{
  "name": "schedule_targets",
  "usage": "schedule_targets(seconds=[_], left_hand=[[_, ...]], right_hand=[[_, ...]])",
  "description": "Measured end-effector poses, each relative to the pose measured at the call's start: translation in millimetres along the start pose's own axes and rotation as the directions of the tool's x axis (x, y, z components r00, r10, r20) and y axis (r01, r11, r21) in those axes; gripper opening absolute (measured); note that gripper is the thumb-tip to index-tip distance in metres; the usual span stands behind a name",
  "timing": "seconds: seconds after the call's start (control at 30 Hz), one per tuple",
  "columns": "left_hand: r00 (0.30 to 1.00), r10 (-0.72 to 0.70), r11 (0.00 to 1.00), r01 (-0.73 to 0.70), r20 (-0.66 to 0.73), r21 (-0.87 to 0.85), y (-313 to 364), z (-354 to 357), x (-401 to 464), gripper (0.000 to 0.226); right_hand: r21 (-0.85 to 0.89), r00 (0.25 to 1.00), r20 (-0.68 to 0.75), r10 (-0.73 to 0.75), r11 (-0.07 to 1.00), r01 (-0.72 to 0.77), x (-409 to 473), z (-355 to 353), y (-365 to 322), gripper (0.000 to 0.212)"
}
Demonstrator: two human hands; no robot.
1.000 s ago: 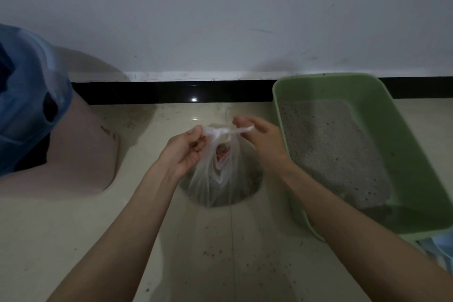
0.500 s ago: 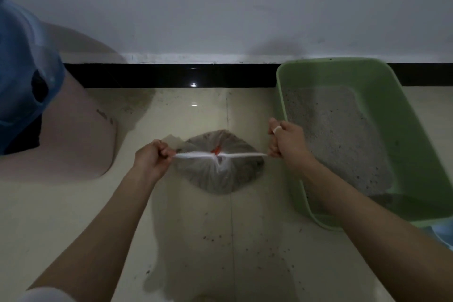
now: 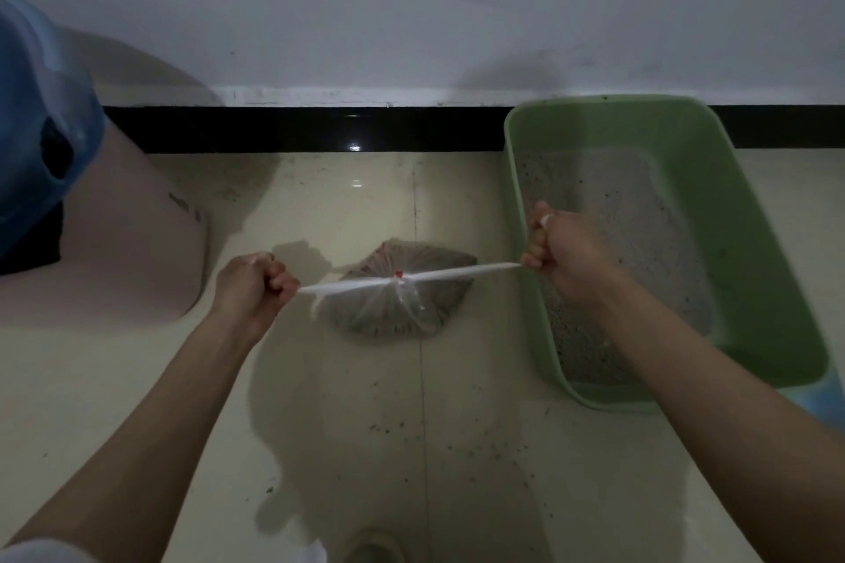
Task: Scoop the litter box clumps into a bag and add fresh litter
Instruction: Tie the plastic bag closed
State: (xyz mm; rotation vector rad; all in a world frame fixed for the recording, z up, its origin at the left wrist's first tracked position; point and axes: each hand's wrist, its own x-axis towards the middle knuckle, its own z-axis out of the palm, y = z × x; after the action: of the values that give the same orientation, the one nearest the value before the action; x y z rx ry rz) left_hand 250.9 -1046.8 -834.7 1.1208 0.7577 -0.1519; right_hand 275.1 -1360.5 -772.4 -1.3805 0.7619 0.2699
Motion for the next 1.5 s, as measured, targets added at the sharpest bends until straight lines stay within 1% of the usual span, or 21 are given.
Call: schedule_targets(seconds=[0.1, 0.2, 0.27, 0.33, 0.37, 0.4, 0.47, 0.57, 0.7, 0.83, 0.87, 0.97, 1.03, 1.1, 1.2, 1.23, 1.27, 1.33, 1.37, 1.43, 1.5], left_hand=[[0.999, -0.002, 0.999, 0.004, -0.049, 0.043, -9.3, 2.4, -5.0, 0.042], [0.986, 0.157, 0.943, -0.133, -0.056, 0.305, 6.2, 18.6, -17.2, 0.033], [0.950, 0.311, 0.795, -0.280, 0.035, 0.538, 22.0, 35.4, -33.6, 0.024], [0.872, 0.440, 0.528, -0.445, 0.215, 0.724, 35.2, 56.8, -57.8, 0.015], [0.834, 0.460, 0.404, -0.502, 0.304, 0.765, 40.0, 70.3, -70.7, 0.012], [0.807, 0.452, 0.314, -0.543, 0.380, 0.779, 42.7, 84.2, -82.0, 0.011], [0.772, 0.386, 0.207, -0.607, 0.506, 0.768, 42.6, 110.3, -96.7, 0.015], [0.754, 0.237, 0.131, -0.649, 0.612, 0.749, 38.3, 139.2, -102.2, 0.031], [0.779, 0.198, 0.242, -0.626, 0.594, 0.741, 40.3, 152.3, -96.9, 0.018], [0.801, 0.214, 0.304, -0.599, 0.559, 0.741, 45.1, 146.9, -94.8, 0.025], [0.820, 0.222, 0.356, -0.572, 0.528, 0.739, 46.6, 143.5, -93.9, 0.027], [0.911, 0.133, 0.684, -0.370, 0.391, 0.629, 51.7, 133.7, -89.9, 0.029], [0.944, 0.032, 0.834, -0.207, 0.329, 0.512, 54.1, 131.1, -87.4, 0.028], [0.953, -0.049, 0.904, -0.085, 0.300, 0.419, 54.1, 130.7, -85.0, 0.029], [0.950, -0.150, 0.950, 0.062, 0.272, 0.307, 55.9, 130.9, -81.1, 0.030], [0.946, -0.188, 0.959, 0.119, 0.264, 0.256, 57.1, 130.6, -79.9, 0.030], [0.941, -0.227, 0.963, 0.179, 0.252, 0.200, 58.5, 130.2, -78.7, 0.031], [0.928, -0.299, 0.954, 0.286, 0.224, 0.087, 60.4, 130.2, -77.1, 0.031], [0.922, -0.324, 0.945, 0.324, 0.210, 0.036, 60.6, 130.7, -76.8, 0.032], [0.917, -0.355, 0.928, 0.369, 0.183, -0.052, 60.8, 130.9, -75.3, 0.033], [0.915, -0.372, 0.912, 0.391, 0.156, -0.121, 62.3, 127.3, -69.8, 0.033]], right_hand=[[0.036, 0.995, -0.014, 0.098, 0.995, -0.098, 1.1, -7.6, 6.7, 0.036], [0.041, 0.998, 0.008, 0.055, 0.998, -0.055, -3.3, -2.4, -5.6, 0.035], [0.004, 0.996, 0.065, -0.062, 0.998, 0.062, -11.9, 4.3, -19.7, 0.031], [-0.173, 0.961, 0.178, -0.211, 0.955, 0.242, -25.3, 13.0, -37.4, 0.025], [-0.280, 0.928, 0.238, -0.288, 0.894, 0.349, -32.8, 18.1, -46.2, 0.021], [-0.357, 0.888, 0.288, -0.360, 0.820, 0.448, -39.8, 24.1, -53.8, 0.014], [-0.432, 0.821, 0.343, -0.457, 0.700, 0.570, -51.4, 35.8, -64.0, 0.002], [-0.492, 0.789, 0.364, -0.495, 0.617, 0.614, -59.0, 44.7, -69.2, 0.005], [-0.521, 0.799, 0.383, -0.463, 0.606, 0.601, -63.8, 43.3, -76.6, 0.008], [-0.443, 0.845, 0.408, -0.345, 0.735, 0.514, -61.6, 33.4, -70.9, 0.009], [-0.421, 0.861, 0.403, -0.312, 0.772, 0.477, -58.5, 31.3, -65.9, 0.011], [-0.443, 0.891, 0.419, -0.172, 0.818, 0.366, -46.3, 30.9, -36.6, 0.027], [-0.503, 0.873, 0.485, -0.046, 0.802, 0.322, -43.8, 36.8, -10.2, 0.044], [-0.519, 0.828, 0.559, 0.033, 0.793, 0.319, -44.9, 47.0, 13.4, 0.049], [-0.497, 0.823, 0.567, -0.031, 0.785, 0.371, -44.4, 67.2, 36.0, 0.017], [-0.499, 0.835, 0.545, -0.083, 0.768, 0.402, -43.8, 72.4, 38.7, 0.017], [-0.536, 0.830, 0.537, -0.151, 0.699, 0.473, -41.3, 76.3, 42.6, 0.021], [-0.701, 0.782, 0.574, -0.243, 0.350, 0.622, -40.9, 83.9, 49.0, 0.019], [-0.750, 0.764, 0.578, -0.286, 0.183, 0.636, -40.7, 87.8, 54.0, 0.023], [-0.770, 0.694, 0.561, -0.452, 0.022, 0.637, -41.5, 94.7, 61.5, 0.031], [-0.759, 0.605, 0.570, -0.556, -0.075, 0.647, -41.3, 98.1, 63.5, 0.025]])
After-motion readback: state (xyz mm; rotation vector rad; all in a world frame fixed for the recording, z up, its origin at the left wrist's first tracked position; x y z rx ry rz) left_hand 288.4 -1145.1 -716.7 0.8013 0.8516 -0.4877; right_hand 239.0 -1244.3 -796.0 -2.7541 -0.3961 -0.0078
